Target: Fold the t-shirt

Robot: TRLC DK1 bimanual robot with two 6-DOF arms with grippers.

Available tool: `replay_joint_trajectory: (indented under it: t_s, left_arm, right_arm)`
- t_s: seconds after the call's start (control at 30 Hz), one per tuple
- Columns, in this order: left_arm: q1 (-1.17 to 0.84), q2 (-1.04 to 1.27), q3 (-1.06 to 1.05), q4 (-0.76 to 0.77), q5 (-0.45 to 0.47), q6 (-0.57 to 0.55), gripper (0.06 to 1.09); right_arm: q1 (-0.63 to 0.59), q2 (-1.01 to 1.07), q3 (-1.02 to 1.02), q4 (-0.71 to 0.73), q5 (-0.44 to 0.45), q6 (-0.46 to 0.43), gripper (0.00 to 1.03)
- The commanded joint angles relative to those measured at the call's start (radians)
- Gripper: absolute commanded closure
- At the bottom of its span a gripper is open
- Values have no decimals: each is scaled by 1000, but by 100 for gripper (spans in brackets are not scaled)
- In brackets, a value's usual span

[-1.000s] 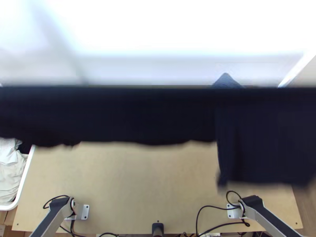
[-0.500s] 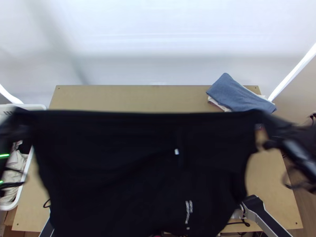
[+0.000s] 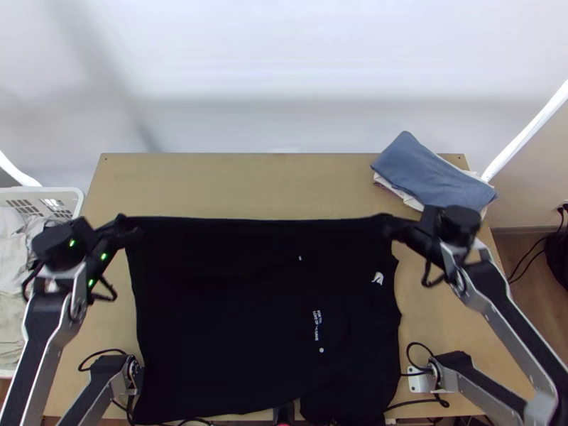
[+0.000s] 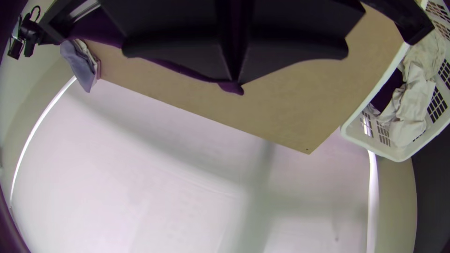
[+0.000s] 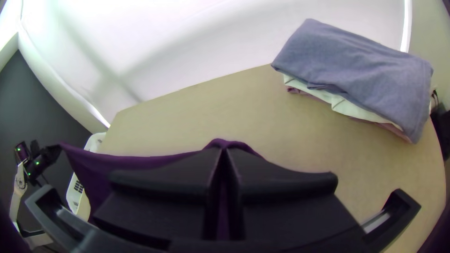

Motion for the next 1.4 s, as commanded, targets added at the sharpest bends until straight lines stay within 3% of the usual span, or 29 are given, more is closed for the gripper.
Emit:
replay_joint_trajectory:
  t_s: [0.0, 0.2, 0.33, 0.7, 1.2, 1.37]
  left_arm:
    - [31, 146, -3, 102, 1, 16, 105]
    - [38, 445, 127, 141, 7, 47, 105]
    - [38, 600, 225, 127, 94, 62, 105]
    - [81, 975, 595, 81, 105, 62, 105]
    - [90, 1308, 1091, -119, 105, 25, 105]
    - [83, 1402, 1296, -381, 140, 16, 105]
  right_arm:
    - [-30, 166, 97, 47, -6, 51, 100]
    - [-39, 431, 304, 43, -8, 51, 100]
    - [-39, 565, 451, 17, -8, 60, 100]
    - [-31, 823, 743, -28, 0, 72, 100]
    - [-34, 1086, 1185, -212, 6, 95, 100]
    - [-34, 1183, 1386, -384, 6, 146, 100]
